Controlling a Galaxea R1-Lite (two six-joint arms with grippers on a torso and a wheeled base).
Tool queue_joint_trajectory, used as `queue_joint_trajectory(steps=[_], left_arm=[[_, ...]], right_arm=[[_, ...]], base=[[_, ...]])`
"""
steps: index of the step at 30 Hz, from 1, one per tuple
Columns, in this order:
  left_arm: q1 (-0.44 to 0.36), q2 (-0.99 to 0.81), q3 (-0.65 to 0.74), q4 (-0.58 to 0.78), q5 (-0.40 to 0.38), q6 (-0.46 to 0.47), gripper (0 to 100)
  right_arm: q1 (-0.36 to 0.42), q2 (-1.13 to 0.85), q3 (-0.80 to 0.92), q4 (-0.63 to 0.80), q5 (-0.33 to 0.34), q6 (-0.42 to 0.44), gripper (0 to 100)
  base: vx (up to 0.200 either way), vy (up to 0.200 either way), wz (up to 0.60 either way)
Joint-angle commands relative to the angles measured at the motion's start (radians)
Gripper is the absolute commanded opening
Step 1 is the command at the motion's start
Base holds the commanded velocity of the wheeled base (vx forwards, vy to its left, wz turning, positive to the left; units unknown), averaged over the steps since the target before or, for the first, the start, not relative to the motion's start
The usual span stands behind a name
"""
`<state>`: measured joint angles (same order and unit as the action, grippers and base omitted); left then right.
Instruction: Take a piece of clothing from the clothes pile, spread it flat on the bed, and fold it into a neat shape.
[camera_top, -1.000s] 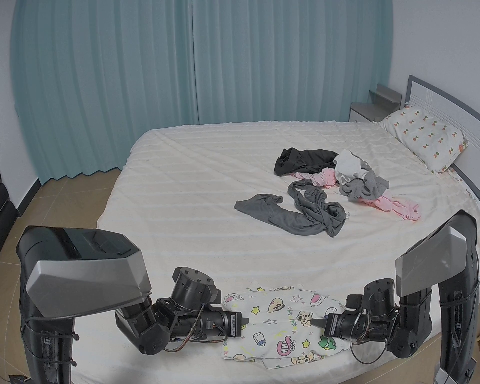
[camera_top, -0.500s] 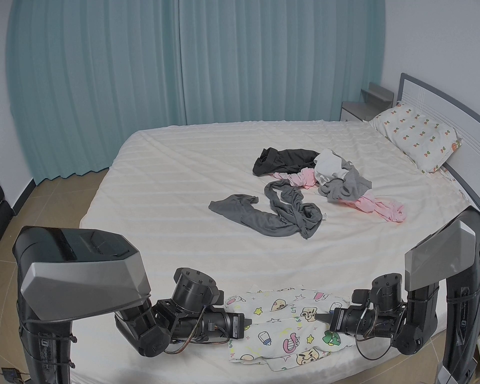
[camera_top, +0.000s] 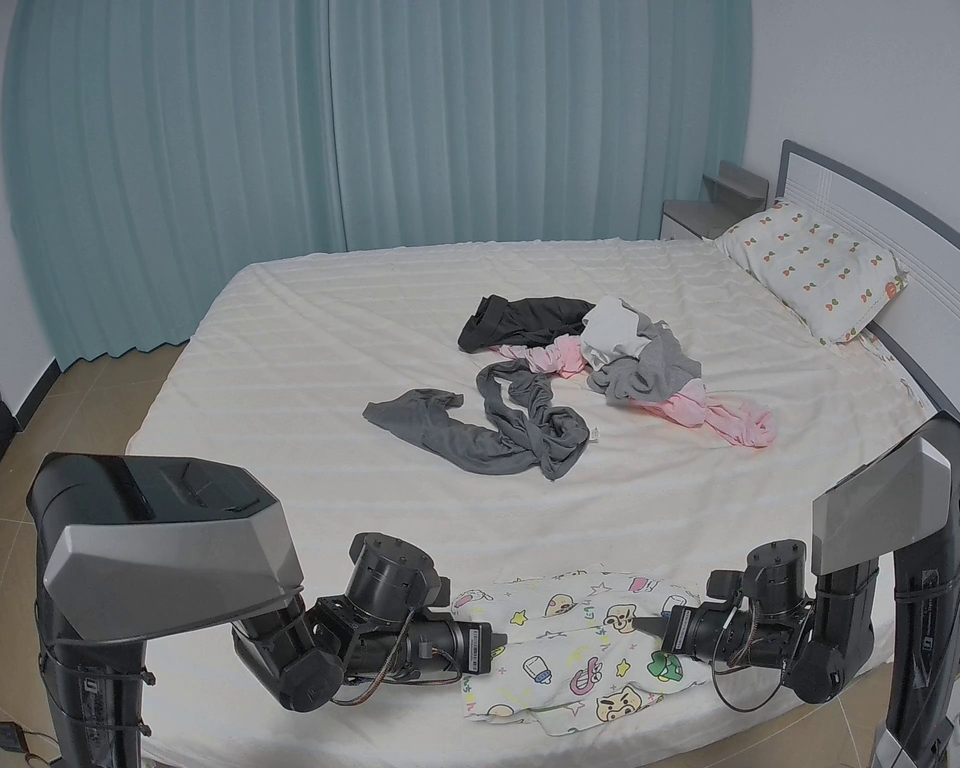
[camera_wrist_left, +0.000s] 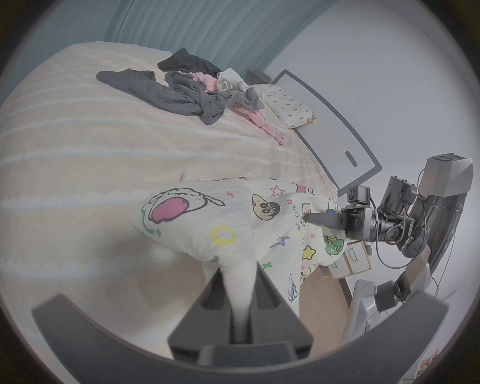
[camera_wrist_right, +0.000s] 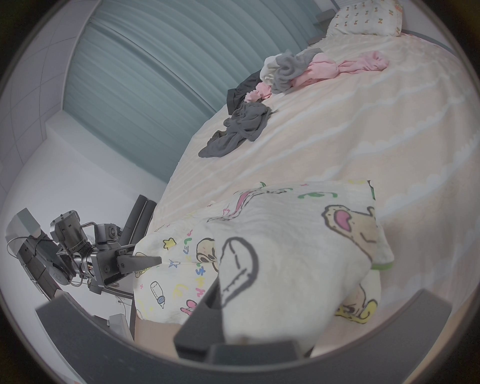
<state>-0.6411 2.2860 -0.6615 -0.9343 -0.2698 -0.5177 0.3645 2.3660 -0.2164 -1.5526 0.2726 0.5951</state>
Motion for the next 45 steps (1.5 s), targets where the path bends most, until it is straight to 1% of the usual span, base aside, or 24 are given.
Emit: queue_joint_trajectory(steps=[1,13,14,15,16,18,21,22,23,26,27,28,30,33,34,35,36,37,39,42,43,45], left_arm=[[0.008,0.007,-0.004,0.002,0.003,-0.001,0],[0.023,0.030,-0.001,0.002,0.006,0.001,0],[0.024,0.033,-0.001,0.002,0.007,0.001,0],[0.024,0.033,-0.001,0.002,0.007,0.001,0],[0.027,0.036,0.003,0.002,0.007,0.001,100],[0.031,0.040,0.010,0.002,0.007,0.002,100],[0.038,0.041,0.014,0.003,0.009,0.004,100],[0.040,0.041,0.017,0.003,0.009,0.004,100],[0.049,0.040,0.031,0.003,0.007,0.005,100],[0.057,0.038,0.049,0.005,0.007,0.010,100],[0.061,0.036,0.062,0.005,0.007,0.011,100],[0.066,0.032,0.069,0.006,0.006,0.015,100],[0.069,0.027,0.088,0.011,0.006,0.036,100],[0.069,0.030,0.105,0.017,0.006,0.096,100],[0.069,0.030,0.105,0.017,0.006,0.099,100],[0.067,0.026,0.115,0.032,0.006,0.122,100],[0.067,0.026,0.115,0.034,0.006,0.122,100],[0.069,0.015,0.123,0.054,0.007,0.128,100],[0.069,0.007,0.132,0.057,0.006,0.128,100],[0.084,0.001,0.148,0.043,0.006,0.122,100],[0.106,-0.023,0.160,0.026,0.001,0.111,100],[0.127,-0.045,0.169,0.011,-0.005,0.090,100]], right_arm=[[-0.006,0.012,-0.008,-0.009,-0.003,0.000,0],[-0.006,0.022,-0.001,-0.009,-0.006,-0.005,0],[-0.006,0.024,0.000,-0.009,-0.006,-0.008,100],[-0.006,0.024,0.000,-0.009,-0.006,-0.008,100],[-0.006,0.022,0.012,-0.006,-0.007,-0.015,100],[-0.007,0.022,0.032,-0.001,-0.007,-0.051,100],[-0.038,0.030,0.060,0.011,-0.007,-0.143,100],[-0.041,0.030,0.063,0.014,-0.007,-0.149,100],[-0.045,0.038,0.074,0.034,-0.007,-0.181,100],[-0.045,0.055,0.080,0.077,-0.007,-0.239,100],[-0.050,0.058,0.083,0.100,-0.012,-0.281,100],[-0.052,0.058,0.086,0.111,-0.015,-0.301,100],[-0.053,0.056,0.091,0.138,-0.018,-0.327,100],[-0.055,0.049,0.095,0.195,-0.033,-0.362,100],[-0.055,0.047,0.097,0.198,-0.036,-0.365,100],[-0.058,0.030,0.118,0.227,-0.056,-0.408,100],[-0.059,0.029,0.120,0.229,-0.058,-0.411,100],[-0.075,-0.002,0.153,0.241,-0.058,-0.475,100],[-0.082,-0.021,0.170,0.241,-0.062,-0.514,100],[-0.094,-0.091,0.186,0.229,-0.070,-0.523,100],[-0.098,-0.182,0.212,0.229,-0.070,-0.525,100],[-0.098,-0.271,0.216,0.247,-0.067,-0.523,100]], base=[[0.000,0.000,0.00],[0.000,0.000,0.00],[0.000,0.000,0.00],[0.000,0.000,0.00],[0.000,0.000,0.00],[0.000,0.000,0.00],[0.000,0.000,0.00],[0.000,0.000,0.00],[0.000,0.000,0.00],[0.000,0.000,0.00],[0.000,0.000,0.00],[0.000,0.000,0.00],[0.000,0.000,0.00],[0.000,0.000,0.00],[0.000,0.000,0.00],[0.000,0.000,0.00],[0.000,0.000,0.00],[0.000,0.000,0.00],[0.000,0.000,0.00],[0.000,0.000,0.00],[0.000,0.000,0.00],[0.000,0.000,0.00]])
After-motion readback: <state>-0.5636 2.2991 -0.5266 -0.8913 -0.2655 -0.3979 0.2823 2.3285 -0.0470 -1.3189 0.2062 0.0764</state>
